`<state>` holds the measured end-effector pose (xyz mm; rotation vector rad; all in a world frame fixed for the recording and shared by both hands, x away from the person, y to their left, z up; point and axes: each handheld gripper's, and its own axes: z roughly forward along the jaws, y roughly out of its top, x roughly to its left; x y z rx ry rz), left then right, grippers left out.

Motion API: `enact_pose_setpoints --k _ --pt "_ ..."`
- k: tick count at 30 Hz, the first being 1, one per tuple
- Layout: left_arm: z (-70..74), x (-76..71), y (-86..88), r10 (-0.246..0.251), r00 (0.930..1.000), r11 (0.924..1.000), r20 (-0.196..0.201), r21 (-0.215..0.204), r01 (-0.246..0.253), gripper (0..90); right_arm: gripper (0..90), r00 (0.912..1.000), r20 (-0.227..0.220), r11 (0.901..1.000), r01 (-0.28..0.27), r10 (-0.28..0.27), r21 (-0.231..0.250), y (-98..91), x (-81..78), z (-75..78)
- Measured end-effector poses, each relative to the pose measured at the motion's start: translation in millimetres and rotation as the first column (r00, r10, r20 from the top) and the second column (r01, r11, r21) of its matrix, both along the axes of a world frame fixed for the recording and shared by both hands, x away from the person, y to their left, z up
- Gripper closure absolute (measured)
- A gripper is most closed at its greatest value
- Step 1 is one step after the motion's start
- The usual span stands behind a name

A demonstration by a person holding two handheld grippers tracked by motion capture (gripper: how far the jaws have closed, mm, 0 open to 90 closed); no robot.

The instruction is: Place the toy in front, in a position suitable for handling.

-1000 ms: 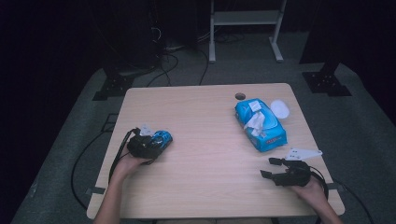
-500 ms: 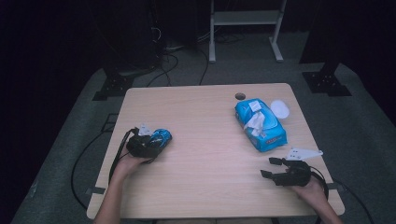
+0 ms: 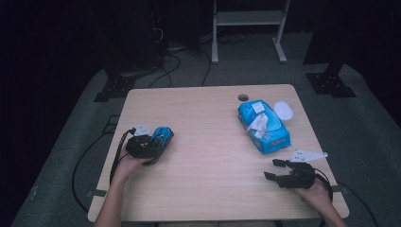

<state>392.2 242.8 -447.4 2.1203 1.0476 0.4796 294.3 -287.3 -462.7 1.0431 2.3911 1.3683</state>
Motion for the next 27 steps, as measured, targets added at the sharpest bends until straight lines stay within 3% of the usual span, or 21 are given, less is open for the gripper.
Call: enact_pose_setpoints --k 4,11,18,22,27 --pt "3.3 -1.3 2.1 -0.01 0.9999 0.9994 0.009 -0.034 0.01 27.6 30.6 1.0 0.003 1.0 0.003 -0.003 0.006 -0.5 -0.1 0.3" --pt "13.7 -6.8 6.3 -0.01 0.9985 0.9892 0.054 -0.146 0.018 27.6 30.6 1.0 0.003 0.9999 0.008 -0.008 0.009 -1.1 -0.1 0.7" --pt "26.6 -12.3 -6.3 -0.061 0.9942 0.9798 0.088 -0.184 0.077 27.5 30.7 0.9999 0.011 0.9998 0.01 -0.011 0.015 -1.4 -0.7 2.4" --pt "34.5 -15.7 -25.6 -0.118 0.9873 0.9726 0.107 -0.188 0.137 27.6 30.6 0.9998 0.013 0.9997 0.014 -0.014 0.018 -1.6 -1.0 3.0" --pt "38.3 -19.7 -54.7 -0.211 0.971 0.9574 0.112 -0.177 0.228 27.6 30.6 0.9996 0.022 0.9995 0.018 -0.018 0.025 -3.0 -1.4 4.3"
